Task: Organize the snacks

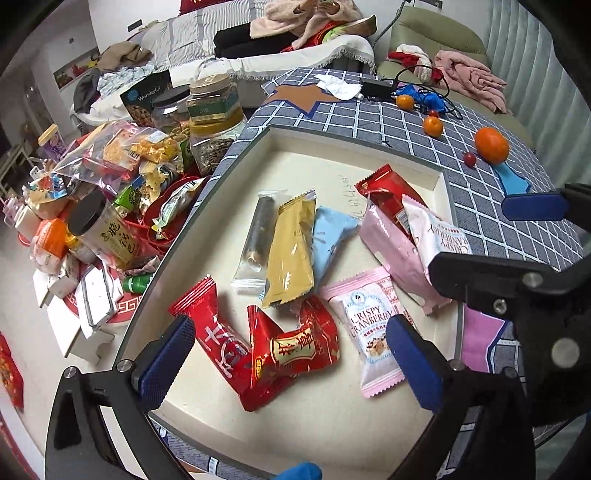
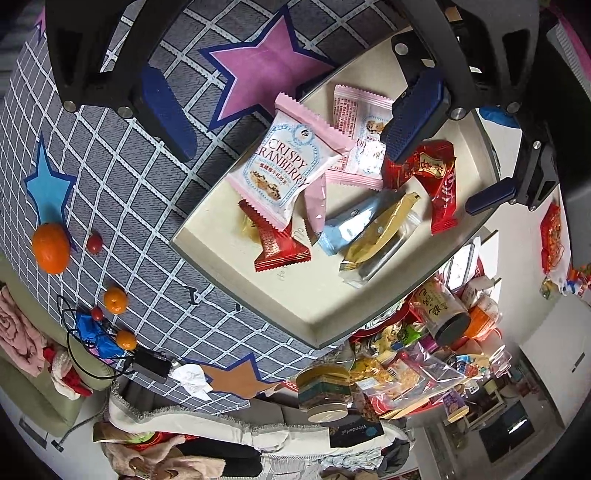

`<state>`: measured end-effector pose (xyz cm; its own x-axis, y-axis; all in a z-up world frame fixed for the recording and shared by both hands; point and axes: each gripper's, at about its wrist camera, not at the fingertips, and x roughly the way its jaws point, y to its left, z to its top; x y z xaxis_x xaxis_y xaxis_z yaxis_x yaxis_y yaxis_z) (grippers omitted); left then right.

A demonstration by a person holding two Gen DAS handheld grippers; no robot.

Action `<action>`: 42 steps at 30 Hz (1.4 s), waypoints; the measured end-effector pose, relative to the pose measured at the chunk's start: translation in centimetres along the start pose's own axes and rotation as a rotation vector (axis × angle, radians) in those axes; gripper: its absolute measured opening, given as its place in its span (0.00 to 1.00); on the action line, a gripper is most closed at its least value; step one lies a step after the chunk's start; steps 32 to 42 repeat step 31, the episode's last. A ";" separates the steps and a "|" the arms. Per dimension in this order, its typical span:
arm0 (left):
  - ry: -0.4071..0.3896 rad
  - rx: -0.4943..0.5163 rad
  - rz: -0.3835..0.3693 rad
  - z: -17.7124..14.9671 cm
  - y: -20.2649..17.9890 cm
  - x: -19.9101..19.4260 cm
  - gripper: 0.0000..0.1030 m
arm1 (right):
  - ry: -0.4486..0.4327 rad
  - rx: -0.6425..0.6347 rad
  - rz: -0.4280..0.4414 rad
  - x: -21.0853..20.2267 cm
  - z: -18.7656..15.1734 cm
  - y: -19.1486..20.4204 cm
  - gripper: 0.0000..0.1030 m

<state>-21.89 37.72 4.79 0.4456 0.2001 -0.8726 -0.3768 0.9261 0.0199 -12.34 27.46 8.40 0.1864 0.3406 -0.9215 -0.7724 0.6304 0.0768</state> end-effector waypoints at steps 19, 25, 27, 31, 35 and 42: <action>0.009 0.013 0.009 -0.3 -0.2 0.0 1.00 | 0.011 -0.022 -0.019 0.3 -0.1 0.7 1.00; 0.010 0.011 0.008 -0.3 -0.2 0.0 1.00 | 0.016 -0.029 -0.020 0.4 -0.2 0.8 1.00; 0.002 0.011 0.013 -0.3 -0.2 -0.1 1.00 | 0.016 -0.028 -0.019 0.4 -0.2 0.8 1.00; -0.013 0.029 0.011 -0.5 -0.4 -0.4 1.00 | 0.016 -0.031 -0.024 0.4 -0.2 0.9 1.00; -0.013 0.029 0.011 -0.5 -0.4 -0.4 1.00 | 0.016 -0.031 -0.024 0.4 -0.2 0.9 1.00; -0.013 0.029 0.011 -0.5 -0.4 -0.4 1.00 | 0.016 -0.031 -0.024 0.4 -0.2 0.9 1.00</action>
